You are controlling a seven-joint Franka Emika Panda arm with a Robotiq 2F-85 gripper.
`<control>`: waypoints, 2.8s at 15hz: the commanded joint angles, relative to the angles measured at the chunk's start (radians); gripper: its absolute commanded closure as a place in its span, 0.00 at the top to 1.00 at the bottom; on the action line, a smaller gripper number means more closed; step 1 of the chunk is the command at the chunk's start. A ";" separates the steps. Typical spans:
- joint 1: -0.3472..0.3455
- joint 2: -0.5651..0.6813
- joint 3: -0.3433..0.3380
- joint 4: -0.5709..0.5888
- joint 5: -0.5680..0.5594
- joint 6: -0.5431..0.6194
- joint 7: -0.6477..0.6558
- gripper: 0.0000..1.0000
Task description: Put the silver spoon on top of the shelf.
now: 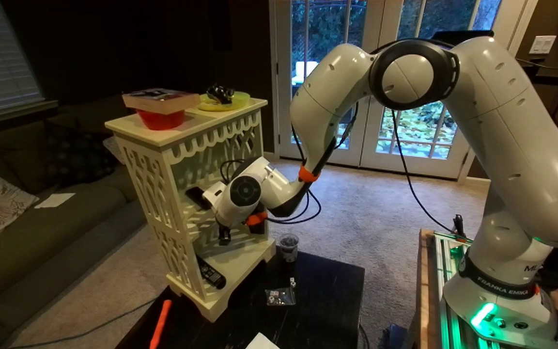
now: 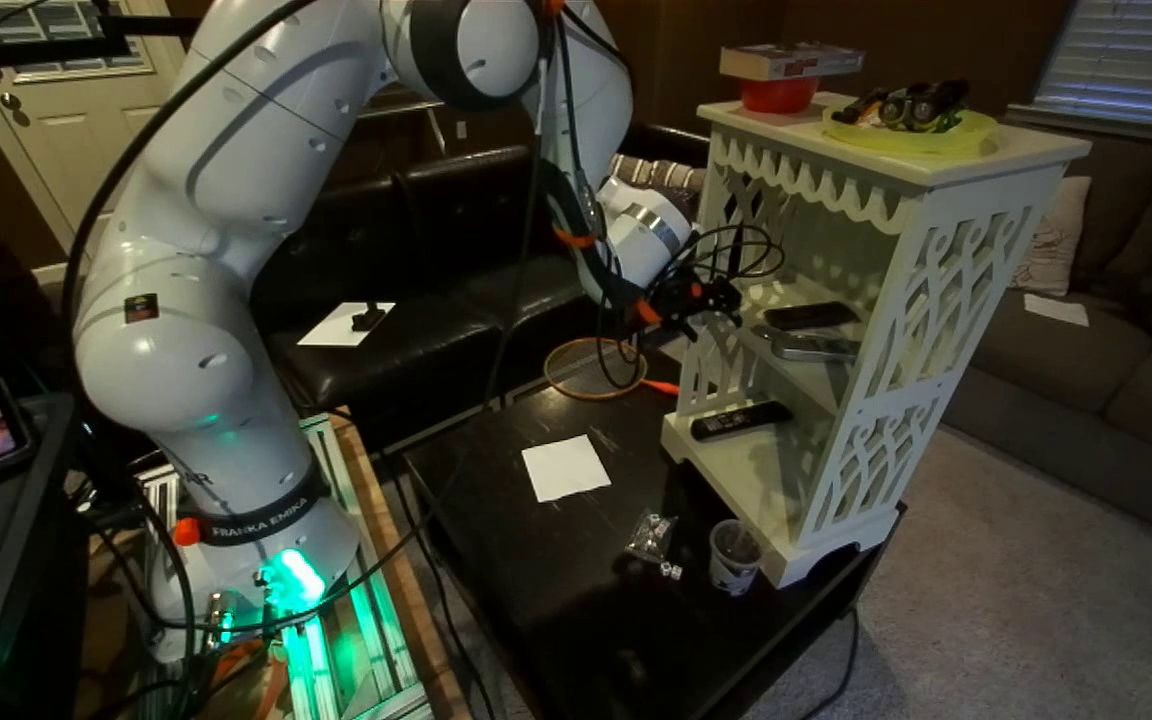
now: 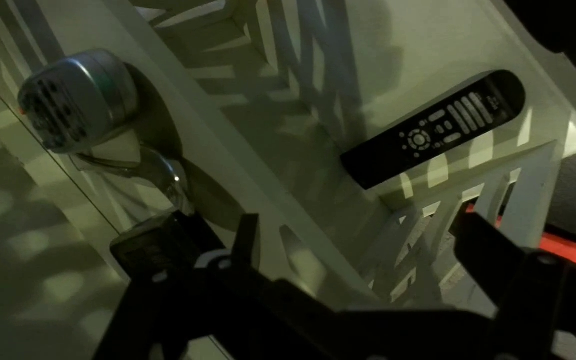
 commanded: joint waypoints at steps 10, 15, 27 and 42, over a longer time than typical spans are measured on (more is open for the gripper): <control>-0.121 -0.109 -0.056 -0.073 0.032 0.058 -0.056 1.00; -0.274 -0.183 -0.015 -0.170 0.169 0.310 -0.354 1.00; -0.561 -0.189 0.255 -0.294 0.636 0.502 -0.656 1.00; 0.158 -0.199 -0.525 -0.365 1.028 1.035 -0.795 1.00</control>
